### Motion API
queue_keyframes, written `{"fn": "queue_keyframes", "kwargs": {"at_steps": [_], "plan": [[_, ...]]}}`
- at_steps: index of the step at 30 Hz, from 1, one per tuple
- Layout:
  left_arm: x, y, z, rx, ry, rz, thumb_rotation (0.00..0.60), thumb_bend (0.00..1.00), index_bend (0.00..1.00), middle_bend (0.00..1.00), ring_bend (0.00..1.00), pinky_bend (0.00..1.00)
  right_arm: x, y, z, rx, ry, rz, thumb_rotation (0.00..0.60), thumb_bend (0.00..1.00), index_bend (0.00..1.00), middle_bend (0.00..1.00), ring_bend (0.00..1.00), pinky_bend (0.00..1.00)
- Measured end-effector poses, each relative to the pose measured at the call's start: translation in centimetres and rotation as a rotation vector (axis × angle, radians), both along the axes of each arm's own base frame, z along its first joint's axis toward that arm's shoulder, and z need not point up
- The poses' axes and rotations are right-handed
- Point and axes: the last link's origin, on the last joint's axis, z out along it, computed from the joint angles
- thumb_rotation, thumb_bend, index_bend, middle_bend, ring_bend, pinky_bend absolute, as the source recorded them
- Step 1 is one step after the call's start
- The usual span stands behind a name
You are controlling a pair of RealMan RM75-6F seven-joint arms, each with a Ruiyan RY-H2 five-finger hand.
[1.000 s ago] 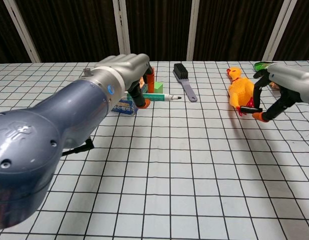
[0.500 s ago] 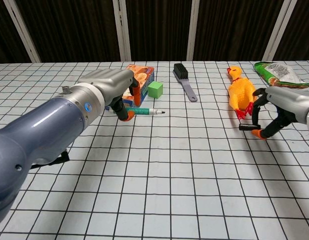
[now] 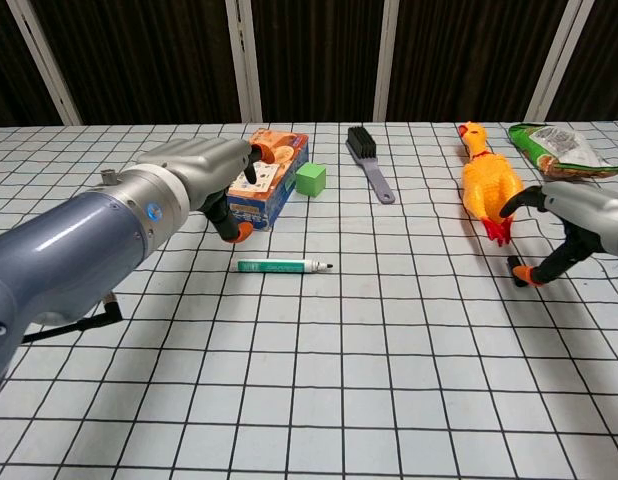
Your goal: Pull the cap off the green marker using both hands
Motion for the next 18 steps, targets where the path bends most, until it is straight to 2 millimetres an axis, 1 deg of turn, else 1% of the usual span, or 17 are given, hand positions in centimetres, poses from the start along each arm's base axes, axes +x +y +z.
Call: {"fn": "queue_keyframes", "kwargs": {"at_steps": [3,5,6,8,11,15,18], "plan": [[-0.4,-0.2,1.1,0.016,-0.001,-0.009,0.6,0.53,0.08,0.12,0.0,0.0,-0.6,0.2,1.4,-0.035,-0.015,-0.002,0.6,0.35,0.2,0.08,0.09,0.04],[-0.8,-0.4,2.0,0.028,-0.001,-0.015,0.6,0.53,0.06,0.1,0.0,0.0,-1.3,0.4,2.8,-0.07,-0.021,-0.001,0.6,0.35,0.2,0.08,0.09,0.04],[-1.3,-0.6,2.9,0.04,0.002,-0.016,0.6,0.53,0.06,0.09,0.0,0.0,-1.7,0.5,3.4,-0.085,-0.021,-0.001,0.6,0.35,0.2,0.08,0.09,0.04],[-1.9,-0.9,4.0,0.052,0.007,-0.014,0.6,0.53,0.05,0.06,0.0,0.0,-2.6,0.9,5.0,-0.118,-0.016,-0.001,0.6,0.35,0.2,0.08,0.09,0.04],[-3.7,-1.6,6.7,0.083,0.022,0.005,0.6,0.53,0.05,0.04,0.0,0.0,-4.1,1.7,7.0,-0.158,0.018,0.014,0.6,0.35,0.2,0.08,0.09,0.04],[-7.1,-2.9,10.6,0.134,0.043,0.049,0.6,0.53,0.05,0.04,0.0,0.0,-5.9,3.1,9.0,-0.196,0.083,0.045,0.6,0.35,0.2,0.08,0.09,0.04],[-9.6,-4.1,12.9,0.164,0.046,0.087,0.6,0.53,0.05,0.04,0.0,0.0,-7.4,4.1,10.6,-0.229,0.132,0.065,0.6,0.35,0.2,0.08,0.09,0.04]]}}
